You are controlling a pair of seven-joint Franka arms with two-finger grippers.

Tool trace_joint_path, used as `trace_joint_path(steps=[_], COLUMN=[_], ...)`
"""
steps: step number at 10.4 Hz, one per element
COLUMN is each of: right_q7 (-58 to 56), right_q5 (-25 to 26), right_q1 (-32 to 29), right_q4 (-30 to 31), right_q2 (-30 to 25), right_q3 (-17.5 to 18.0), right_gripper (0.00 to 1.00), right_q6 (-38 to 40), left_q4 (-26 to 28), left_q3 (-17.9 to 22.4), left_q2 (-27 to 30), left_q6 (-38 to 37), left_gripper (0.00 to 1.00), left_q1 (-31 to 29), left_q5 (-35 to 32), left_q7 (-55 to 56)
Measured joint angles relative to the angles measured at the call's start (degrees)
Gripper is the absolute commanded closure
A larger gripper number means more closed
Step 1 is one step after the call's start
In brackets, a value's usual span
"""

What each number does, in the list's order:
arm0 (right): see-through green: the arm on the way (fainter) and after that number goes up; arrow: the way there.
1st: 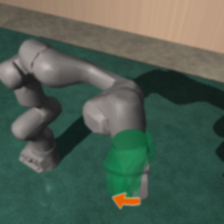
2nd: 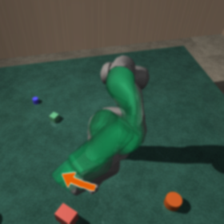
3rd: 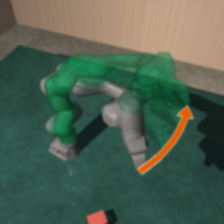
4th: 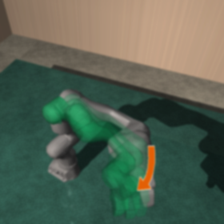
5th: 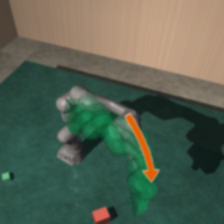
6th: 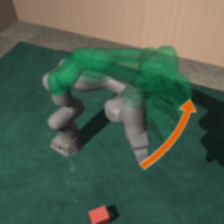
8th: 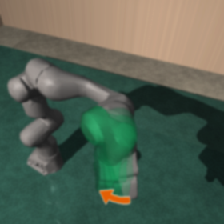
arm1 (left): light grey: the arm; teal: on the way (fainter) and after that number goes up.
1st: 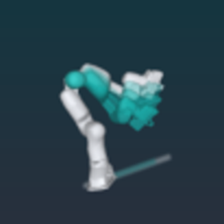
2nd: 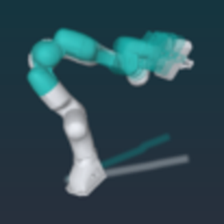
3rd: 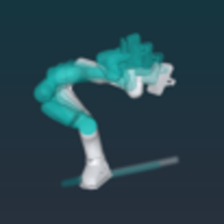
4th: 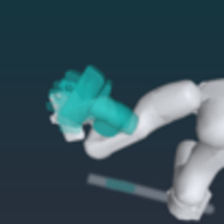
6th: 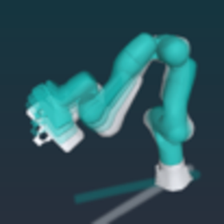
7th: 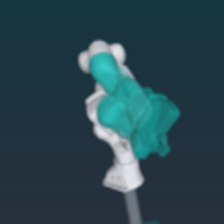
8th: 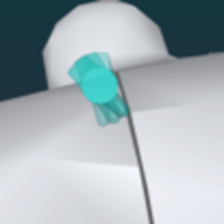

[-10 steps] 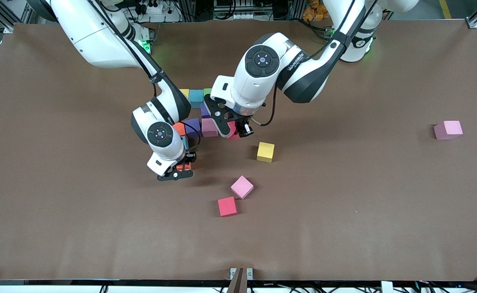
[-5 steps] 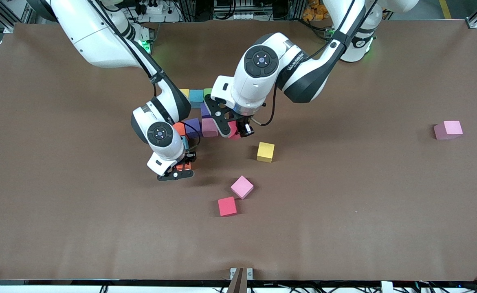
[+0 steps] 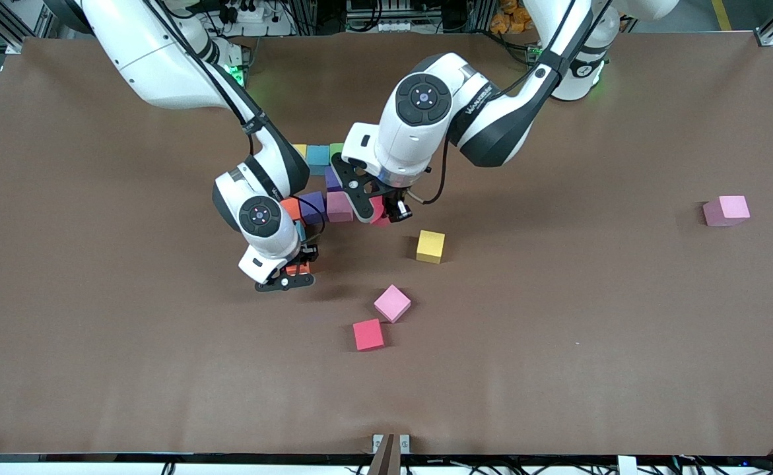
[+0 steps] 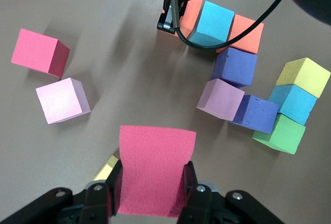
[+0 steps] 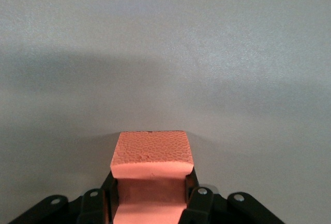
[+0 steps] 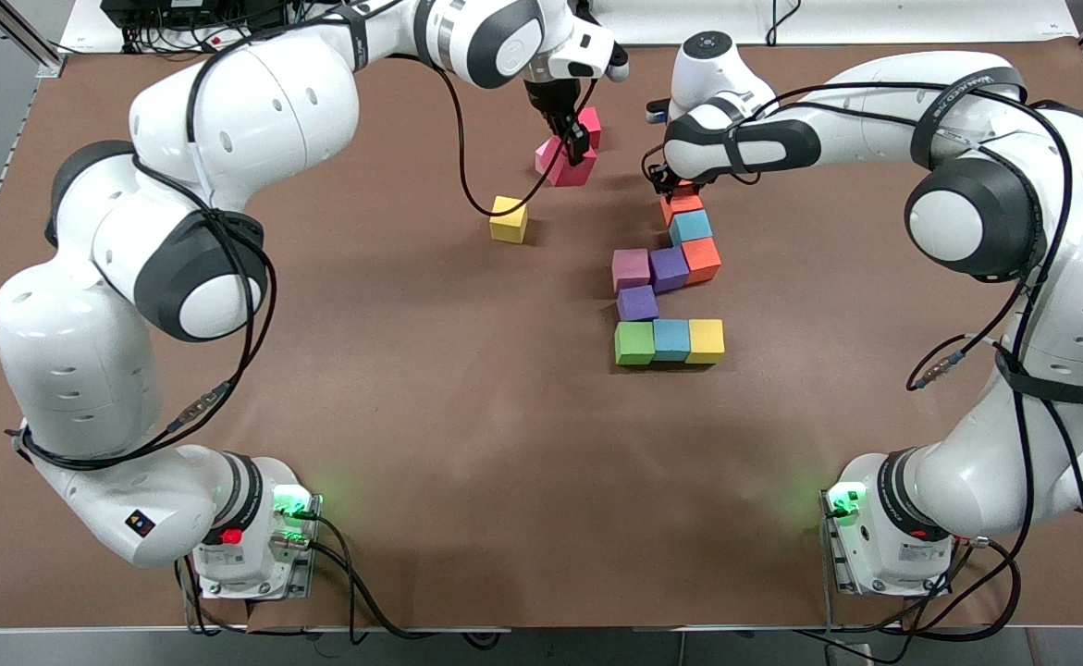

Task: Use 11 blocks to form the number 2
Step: 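Lower the orange block onto the cyan block and open the right gripper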

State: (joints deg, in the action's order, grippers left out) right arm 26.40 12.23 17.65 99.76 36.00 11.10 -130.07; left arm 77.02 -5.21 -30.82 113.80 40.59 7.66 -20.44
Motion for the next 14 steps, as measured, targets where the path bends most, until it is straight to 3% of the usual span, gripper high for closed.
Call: trace_joint_path(steps=[7, 8, 9, 14], right_q7=[0.10, 0.31, 0.46, 0.60], right_q5=[0.00, 0.00, 0.00, 0.07], right_q1=[0.00, 0.00, 0.00, 0.14], right_q4=[0.23, 0.25, 0.27, 1.47], right_q2=[-0.13, -0.14, -0.15, -0.15], right_q3=[0.02, 0.02, 0.04, 0.24], right_gripper=[1.00, 0.43, 0.00, 0.00], right_q6=[0.00, 0.00, 0.02, 0.18], left_q4=[0.00, 0.00, 0.00, 0.00], left_q3=[0.00, 0.00, 0.00, -0.21], left_q2=[0.00, 0.00, 0.00, 0.01], left_q6=[-0.20, -0.21, -0.25, -1.30], left_gripper=[0.96, 0.96, 0.96, 0.96], left_q1=[0.00, 0.00, 0.00, 0.01], left_q5=[0.00, 0.00, 0.00, 0.00], left_q7=[0.00, 0.00, -0.23, -2.42])
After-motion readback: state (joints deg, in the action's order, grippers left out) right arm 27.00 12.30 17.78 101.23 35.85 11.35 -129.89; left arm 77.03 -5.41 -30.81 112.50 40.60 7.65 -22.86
